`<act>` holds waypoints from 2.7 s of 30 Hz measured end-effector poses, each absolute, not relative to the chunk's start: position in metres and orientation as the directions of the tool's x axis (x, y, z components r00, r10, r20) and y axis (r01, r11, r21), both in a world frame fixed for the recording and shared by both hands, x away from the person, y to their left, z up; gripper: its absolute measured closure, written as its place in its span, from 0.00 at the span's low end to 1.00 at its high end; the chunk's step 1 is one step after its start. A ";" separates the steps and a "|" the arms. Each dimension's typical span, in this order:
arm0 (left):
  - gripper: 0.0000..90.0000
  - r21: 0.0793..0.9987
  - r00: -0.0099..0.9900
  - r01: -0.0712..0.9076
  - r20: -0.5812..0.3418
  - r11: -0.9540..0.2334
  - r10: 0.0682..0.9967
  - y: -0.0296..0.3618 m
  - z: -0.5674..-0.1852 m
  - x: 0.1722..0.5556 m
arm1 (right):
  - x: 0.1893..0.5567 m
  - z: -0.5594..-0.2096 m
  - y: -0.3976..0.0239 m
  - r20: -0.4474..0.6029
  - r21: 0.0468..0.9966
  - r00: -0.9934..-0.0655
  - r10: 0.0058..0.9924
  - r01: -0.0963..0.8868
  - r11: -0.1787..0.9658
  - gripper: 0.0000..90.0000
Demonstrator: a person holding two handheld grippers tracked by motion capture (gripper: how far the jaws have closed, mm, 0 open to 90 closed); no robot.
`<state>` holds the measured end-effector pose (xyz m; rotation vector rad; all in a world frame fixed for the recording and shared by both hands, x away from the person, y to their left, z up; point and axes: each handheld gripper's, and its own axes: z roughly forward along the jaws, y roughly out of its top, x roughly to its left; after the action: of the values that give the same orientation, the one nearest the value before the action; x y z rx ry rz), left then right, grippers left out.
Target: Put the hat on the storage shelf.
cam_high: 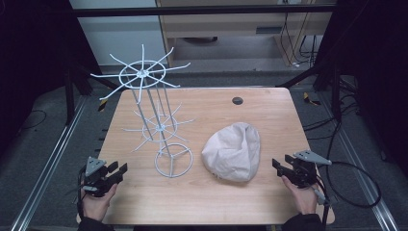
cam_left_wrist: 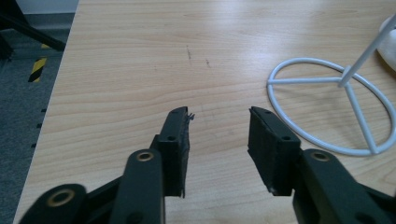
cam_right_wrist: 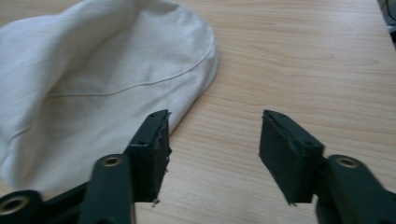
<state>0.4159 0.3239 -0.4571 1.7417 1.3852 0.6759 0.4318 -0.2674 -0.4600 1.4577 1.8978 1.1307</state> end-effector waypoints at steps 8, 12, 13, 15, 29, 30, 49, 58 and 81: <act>0.87 0.815 0.289 0.570 -0.085 -0.100 0.954 0.322 -0.457 0.414 | 0.426 -0.453 -0.253 0.116 0.823 -0.412 0.904 0.550 0.145 0.80; 0.94 0.814 0.302 0.571 -0.089 -0.105 0.949 0.319 -0.456 0.412 | 0.421 -0.453 -0.247 0.136 0.815 -0.460 0.877 0.555 0.165 0.91; 0.95 0.814 0.305 0.571 -0.087 -0.109 0.948 0.318 -0.456 0.412 | 0.420 -0.453 -0.245 0.148 0.810 -0.475 0.867 0.562 0.169 0.93; 0.97 0.811 0.310 0.573 -0.082 -0.117 0.947 0.316 -0.456 0.411 | 0.419 -0.454 -0.241 0.157 0.805 -0.501 0.851 0.564 0.184 0.97; 1.00 0.805 0.377 0.568 -0.072 -0.170 0.923 0.296 -0.455 0.407 | 0.422 -0.460 -0.217 0.163 0.771 -0.585 0.795 0.578 0.267 1.00; 1.00 0.803 0.382 0.569 -0.069 -0.176 0.921 0.294 -0.456 0.407 | 0.421 -0.460 -0.215 0.167 0.769 -0.584 0.794 0.581 0.265 1.00; 1.00 0.805 0.451 0.555 -0.077 -0.212 0.889 0.272 -0.456 0.405 | 0.420 -0.464 -0.197 0.202 0.768 -0.648 0.734 0.570 0.292 1.00; 1.00 0.807 0.492 0.537 -0.062 -0.247 0.868 0.254 -0.457 0.403 | 0.421 -0.466 -0.188 0.223 0.769 -0.666 0.712 0.569 0.291 1.00; 1.00 0.796 0.632 0.462 0.014 -0.391 0.775 0.187 -0.453 0.413 | 0.429 -0.454 -0.229 0.142 0.855 -0.547 0.825 0.488 0.176 1.00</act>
<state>0.4125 0.1869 -0.4529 2.0518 0.9655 0.4970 0.4287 -0.2289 -0.4538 1.2438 2.1050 1.3190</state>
